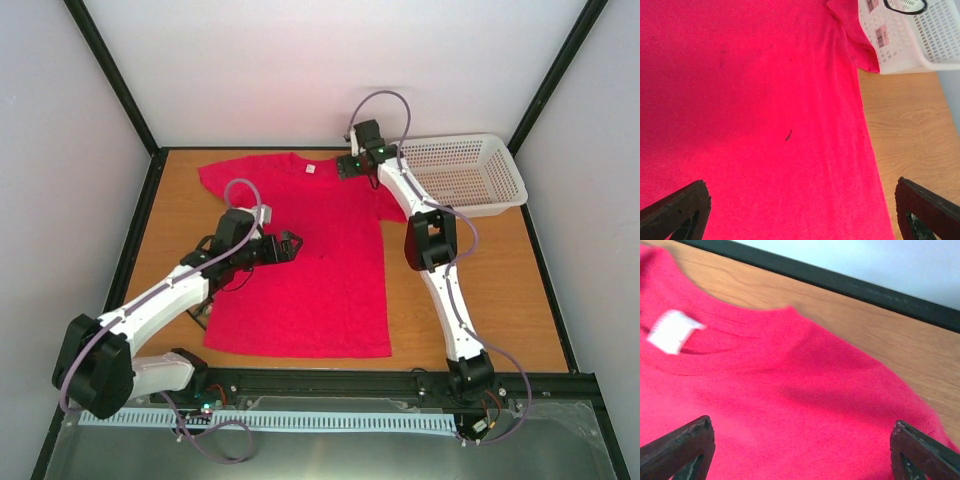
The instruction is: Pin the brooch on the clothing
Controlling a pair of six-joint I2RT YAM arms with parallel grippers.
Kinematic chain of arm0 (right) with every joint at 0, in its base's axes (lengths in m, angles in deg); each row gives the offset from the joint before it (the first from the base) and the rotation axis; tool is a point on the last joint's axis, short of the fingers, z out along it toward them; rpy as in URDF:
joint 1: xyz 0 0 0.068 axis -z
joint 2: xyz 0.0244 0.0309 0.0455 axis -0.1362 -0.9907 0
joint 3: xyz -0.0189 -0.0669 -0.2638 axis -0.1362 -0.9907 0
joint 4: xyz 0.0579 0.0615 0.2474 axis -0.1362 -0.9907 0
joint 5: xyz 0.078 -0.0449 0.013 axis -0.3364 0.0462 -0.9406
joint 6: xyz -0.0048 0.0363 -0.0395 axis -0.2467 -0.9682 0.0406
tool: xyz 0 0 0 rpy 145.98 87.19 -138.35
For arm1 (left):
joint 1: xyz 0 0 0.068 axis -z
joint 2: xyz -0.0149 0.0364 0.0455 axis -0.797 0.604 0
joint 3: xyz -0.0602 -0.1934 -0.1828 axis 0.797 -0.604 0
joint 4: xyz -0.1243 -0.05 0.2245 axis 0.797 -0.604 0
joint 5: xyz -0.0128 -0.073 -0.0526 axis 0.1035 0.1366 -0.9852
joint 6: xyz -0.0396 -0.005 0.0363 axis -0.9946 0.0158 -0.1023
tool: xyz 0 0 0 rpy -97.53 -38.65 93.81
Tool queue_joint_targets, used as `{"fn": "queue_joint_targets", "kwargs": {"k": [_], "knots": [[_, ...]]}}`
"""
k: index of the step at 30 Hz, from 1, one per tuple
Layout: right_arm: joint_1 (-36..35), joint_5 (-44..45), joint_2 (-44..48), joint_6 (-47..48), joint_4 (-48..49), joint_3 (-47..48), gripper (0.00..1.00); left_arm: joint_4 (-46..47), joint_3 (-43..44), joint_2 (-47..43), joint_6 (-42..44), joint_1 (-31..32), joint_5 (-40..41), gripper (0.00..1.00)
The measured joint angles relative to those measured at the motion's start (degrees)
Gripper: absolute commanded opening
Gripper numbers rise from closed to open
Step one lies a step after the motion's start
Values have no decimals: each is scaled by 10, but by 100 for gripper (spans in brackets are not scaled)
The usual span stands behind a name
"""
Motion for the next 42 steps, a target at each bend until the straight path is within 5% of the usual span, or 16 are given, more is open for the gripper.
{"fn": "queue_joint_targets", "kwargs": {"k": [6,13,22,42], "knots": [[-56,-47,136,-24,-57,-62,100,-25,-1,-39,0,0,21,100],[-130,-154,466,-120,-19,-485,100,-43,-24,-119,-15,0,22,100],[-193,-185,659,-222,36,-878,100,-68,-41,-174,-42,0,24,100],[-154,-92,748,-337,169,-1093,100,-67,-44,-153,-58,0,24,100]]}}
